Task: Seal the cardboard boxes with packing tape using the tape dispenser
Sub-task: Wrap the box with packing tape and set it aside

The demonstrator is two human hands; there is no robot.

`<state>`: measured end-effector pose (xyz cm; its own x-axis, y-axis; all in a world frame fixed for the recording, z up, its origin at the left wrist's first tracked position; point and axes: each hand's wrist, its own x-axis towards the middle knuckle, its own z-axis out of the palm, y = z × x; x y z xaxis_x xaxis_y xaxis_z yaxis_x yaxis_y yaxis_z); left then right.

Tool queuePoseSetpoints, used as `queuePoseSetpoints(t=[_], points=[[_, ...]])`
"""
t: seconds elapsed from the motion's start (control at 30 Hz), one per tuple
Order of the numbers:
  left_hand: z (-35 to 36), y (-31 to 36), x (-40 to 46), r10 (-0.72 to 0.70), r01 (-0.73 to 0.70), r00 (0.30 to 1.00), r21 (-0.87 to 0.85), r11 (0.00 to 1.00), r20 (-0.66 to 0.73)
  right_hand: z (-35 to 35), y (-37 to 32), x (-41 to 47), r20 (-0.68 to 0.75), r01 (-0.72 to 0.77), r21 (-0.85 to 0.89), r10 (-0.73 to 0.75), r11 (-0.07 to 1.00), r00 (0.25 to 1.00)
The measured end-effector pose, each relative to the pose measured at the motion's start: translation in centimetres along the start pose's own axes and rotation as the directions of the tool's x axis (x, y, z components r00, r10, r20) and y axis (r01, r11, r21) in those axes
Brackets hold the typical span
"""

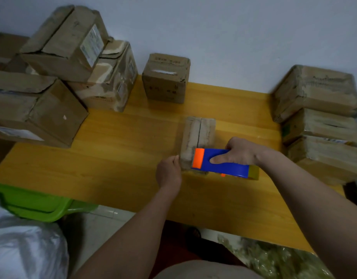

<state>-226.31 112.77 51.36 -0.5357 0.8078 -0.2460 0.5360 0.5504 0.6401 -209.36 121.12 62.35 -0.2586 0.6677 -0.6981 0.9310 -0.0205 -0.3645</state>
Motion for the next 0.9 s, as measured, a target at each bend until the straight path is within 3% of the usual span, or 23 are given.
queuePoseSetpoints(t=[0.1,0.13,0.2,0.27,0.3,0.37,0.47,0.73,0.9], points=[[0.3,-0.7,0.2,-0.132,0.13,0.991,0.156,0.979,0.001,0.0,0.1,0.1,-0.004,0.004,0.012,-0.004,1.0,1.0],[0.2,-1.0,-0.1,-0.115,0.115,0.993,0.168,0.979,-0.009,0.0,0.1,0.1,-0.002,0.001,0.01,-0.001,1.0,1.0],[0.0,-1.6,-0.8,0.206,-0.195,0.978,0.189,0.962,-0.04,0.0,0.1,0.0,0.002,-0.004,0.001,0.004,1.0,1.0],[0.3,-2.4,-1.4,0.563,-0.566,0.819,0.315,0.762,0.112,0.0,0.2,0.1,0.001,-0.006,-0.008,0.006,1.0,1.0],[0.4,-2.7,-1.3,0.637,-0.66,0.742,0.401,0.636,0.21,0.0,0.2,0.2,0.003,-0.01,-0.009,0.01,1.0,1.0],[0.3,-3.6,-0.7,0.619,-0.676,0.718,0.532,0.509,0.32,0.1,0.4,0.2,0.017,-0.014,-0.001,0.014,1.0,1.0],[0.0,-3.9,-0.2,0.551,-0.658,0.736,0.608,0.445,0.393,0.1,1.2,0.1,0.068,-0.006,0.041,0.003,0.999,0.998],[-0.6,-3.4,-0.6,0.476,-0.643,0.762,0.595,0.481,0.439,-2.1,8.3,-3.0,0.107,-0.093,-0.019,0.095,0.995,0.99],[-0.5,-3.1,-0.9,0.466,-0.643,0.764,0.584,0.496,0.446,-1.3,8.4,-2.3,0.103,-0.137,-0.01,0.137,0.991,0.985]])
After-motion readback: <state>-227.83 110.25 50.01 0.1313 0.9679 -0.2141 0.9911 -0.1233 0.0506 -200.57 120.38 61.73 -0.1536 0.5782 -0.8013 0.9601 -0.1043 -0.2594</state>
